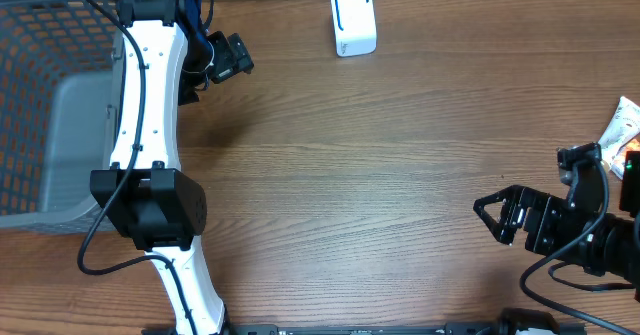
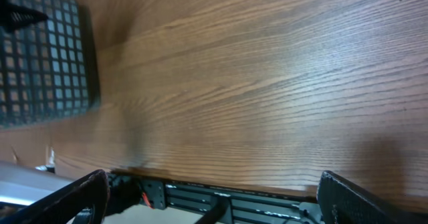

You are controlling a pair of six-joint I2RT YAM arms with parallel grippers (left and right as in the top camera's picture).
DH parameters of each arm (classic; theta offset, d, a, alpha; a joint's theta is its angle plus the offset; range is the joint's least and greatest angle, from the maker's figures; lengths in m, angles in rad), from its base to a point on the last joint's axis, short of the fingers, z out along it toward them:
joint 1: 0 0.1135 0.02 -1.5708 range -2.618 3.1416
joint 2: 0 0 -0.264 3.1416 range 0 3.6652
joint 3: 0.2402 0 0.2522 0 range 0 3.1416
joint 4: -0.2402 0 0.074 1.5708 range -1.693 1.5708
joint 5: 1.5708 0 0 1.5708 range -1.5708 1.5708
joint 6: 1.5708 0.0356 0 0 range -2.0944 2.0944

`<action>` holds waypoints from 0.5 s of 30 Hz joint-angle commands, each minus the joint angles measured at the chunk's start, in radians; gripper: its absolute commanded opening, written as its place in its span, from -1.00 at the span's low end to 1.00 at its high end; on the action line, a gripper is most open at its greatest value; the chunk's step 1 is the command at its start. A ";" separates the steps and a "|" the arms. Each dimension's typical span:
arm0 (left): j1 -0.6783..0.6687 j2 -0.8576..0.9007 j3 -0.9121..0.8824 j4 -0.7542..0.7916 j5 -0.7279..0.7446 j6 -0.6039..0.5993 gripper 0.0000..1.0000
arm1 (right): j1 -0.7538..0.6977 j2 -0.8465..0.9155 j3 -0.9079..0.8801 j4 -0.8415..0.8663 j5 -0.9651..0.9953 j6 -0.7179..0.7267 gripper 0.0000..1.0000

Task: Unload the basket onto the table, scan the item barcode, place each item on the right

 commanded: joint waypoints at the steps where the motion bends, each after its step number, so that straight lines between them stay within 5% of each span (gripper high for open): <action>1: 0.002 -0.006 0.009 0.002 -0.007 -0.014 1.00 | 0.006 -0.034 -0.060 0.020 -0.011 -0.058 1.00; 8: 0.002 -0.006 0.009 0.002 -0.007 -0.014 0.99 | 0.042 -0.105 -0.282 0.294 -0.089 -0.071 1.00; 15: 0.002 -0.006 0.009 0.002 -0.007 -0.014 0.99 | 0.208 -0.352 -0.628 0.785 -0.056 -0.155 1.00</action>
